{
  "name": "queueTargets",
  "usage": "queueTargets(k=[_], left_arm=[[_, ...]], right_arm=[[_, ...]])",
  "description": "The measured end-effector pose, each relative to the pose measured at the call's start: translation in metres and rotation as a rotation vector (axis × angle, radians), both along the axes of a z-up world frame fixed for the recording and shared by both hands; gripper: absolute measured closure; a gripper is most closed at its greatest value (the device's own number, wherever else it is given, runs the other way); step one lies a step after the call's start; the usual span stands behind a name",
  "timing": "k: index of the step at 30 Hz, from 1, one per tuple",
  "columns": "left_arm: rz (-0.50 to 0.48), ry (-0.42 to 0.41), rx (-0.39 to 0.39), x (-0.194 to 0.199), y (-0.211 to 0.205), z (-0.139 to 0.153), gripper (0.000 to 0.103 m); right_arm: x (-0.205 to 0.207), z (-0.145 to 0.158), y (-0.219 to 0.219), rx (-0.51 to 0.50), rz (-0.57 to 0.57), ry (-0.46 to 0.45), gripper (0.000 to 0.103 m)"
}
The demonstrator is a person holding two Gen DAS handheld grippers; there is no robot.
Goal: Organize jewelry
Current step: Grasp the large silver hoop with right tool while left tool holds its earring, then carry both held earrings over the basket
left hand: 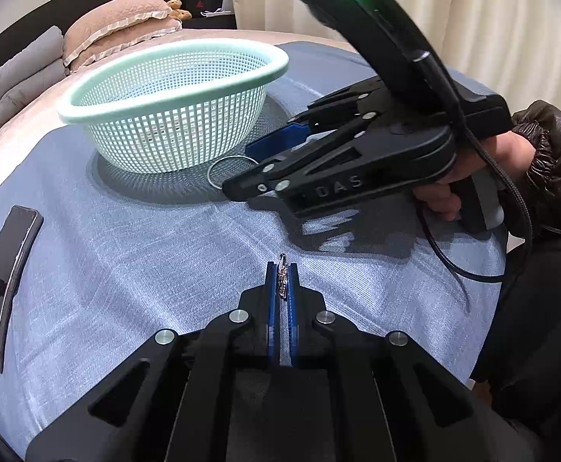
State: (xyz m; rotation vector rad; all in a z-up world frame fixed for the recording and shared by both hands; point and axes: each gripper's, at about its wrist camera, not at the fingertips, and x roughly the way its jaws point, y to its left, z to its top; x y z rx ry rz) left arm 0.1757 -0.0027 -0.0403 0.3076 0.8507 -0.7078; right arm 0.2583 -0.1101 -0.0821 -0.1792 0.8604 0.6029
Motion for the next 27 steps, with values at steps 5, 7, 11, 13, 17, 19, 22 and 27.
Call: queueTargets(k=[5,7,11,13,17,19,22,27], left_arm=[[0.021,0.008,-0.004,-0.004,0.005,0.001,0.098],[0.031,0.012,-0.004,-0.006,0.006,0.002,0.097],[0.036,0.009,0.018,-0.009,0.008,0.006,0.097],[0.041,-0.005,0.043,-0.011,0.008,0.009,0.097],[0.074,-0.033,0.051,-0.006,0.015,0.024,0.097],[0.086,-0.06,0.052,-0.004,0.018,0.036,0.097],[0.095,-0.105,0.061,0.007,0.019,0.057,0.097],[0.107,-0.184,0.055,0.02,0.015,0.1,0.097]], right_arm=[[-0.014,0.005,-0.015,-0.005,0.003,0.003,0.062],[-0.022,0.008,-0.022,-0.007,-0.005,0.0,0.062],[-0.041,0.015,-0.038,-0.008,-0.033,-0.023,0.062],[-0.05,0.019,-0.049,0.007,-0.053,-0.033,0.062],[-0.057,0.035,-0.069,0.029,-0.097,-0.067,0.062],[-0.057,0.048,-0.076,0.035,-0.112,-0.097,0.062],[-0.053,0.072,-0.084,0.049,-0.133,-0.157,0.062],[-0.042,0.118,-0.089,0.122,-0.161,-0.259,0.062]])
